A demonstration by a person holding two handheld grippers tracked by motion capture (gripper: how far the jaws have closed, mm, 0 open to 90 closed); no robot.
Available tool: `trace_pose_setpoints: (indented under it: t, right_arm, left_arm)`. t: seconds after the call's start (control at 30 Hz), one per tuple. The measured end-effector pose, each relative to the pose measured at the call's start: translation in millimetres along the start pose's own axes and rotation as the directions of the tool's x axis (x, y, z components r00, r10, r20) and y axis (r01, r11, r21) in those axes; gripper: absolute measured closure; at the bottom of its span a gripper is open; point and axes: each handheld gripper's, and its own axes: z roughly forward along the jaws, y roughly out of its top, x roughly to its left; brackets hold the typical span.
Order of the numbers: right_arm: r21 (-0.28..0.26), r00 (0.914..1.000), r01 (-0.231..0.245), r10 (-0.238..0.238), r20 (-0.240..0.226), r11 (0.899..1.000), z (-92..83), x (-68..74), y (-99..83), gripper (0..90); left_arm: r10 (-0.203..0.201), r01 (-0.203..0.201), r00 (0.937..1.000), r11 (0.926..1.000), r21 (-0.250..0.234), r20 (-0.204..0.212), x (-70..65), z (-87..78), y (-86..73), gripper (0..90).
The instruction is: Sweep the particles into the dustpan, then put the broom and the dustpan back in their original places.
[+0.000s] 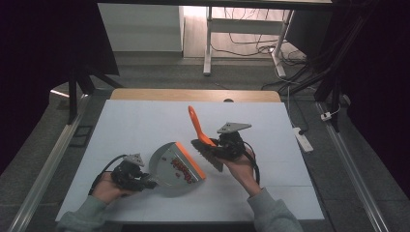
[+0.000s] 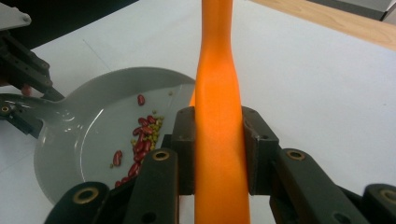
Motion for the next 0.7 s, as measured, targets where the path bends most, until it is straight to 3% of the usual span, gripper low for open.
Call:
trace_pose_setpoints:
  t: [0.37,0.7]
  right_arm:
    - [-0.034,0.9999,0.015,-0.015,0.002,0.999,-20.6,-8.3,-4.3,70.4]
    - [-0.053,0.9999,0.011,-0.01,0.014,0.999,-38.2,-17.7,-10.0,70.5]
  left_arm:
    - [-0.059,0.057,0.9979,0.9963,-0.065,-0.026,-3.2,-7.2,-4.1,61.4]
    - [-0.112,0.105,0.9925,0.9865,-0.125,-0.049,-4.8,-13.4,-8.7,61.4]
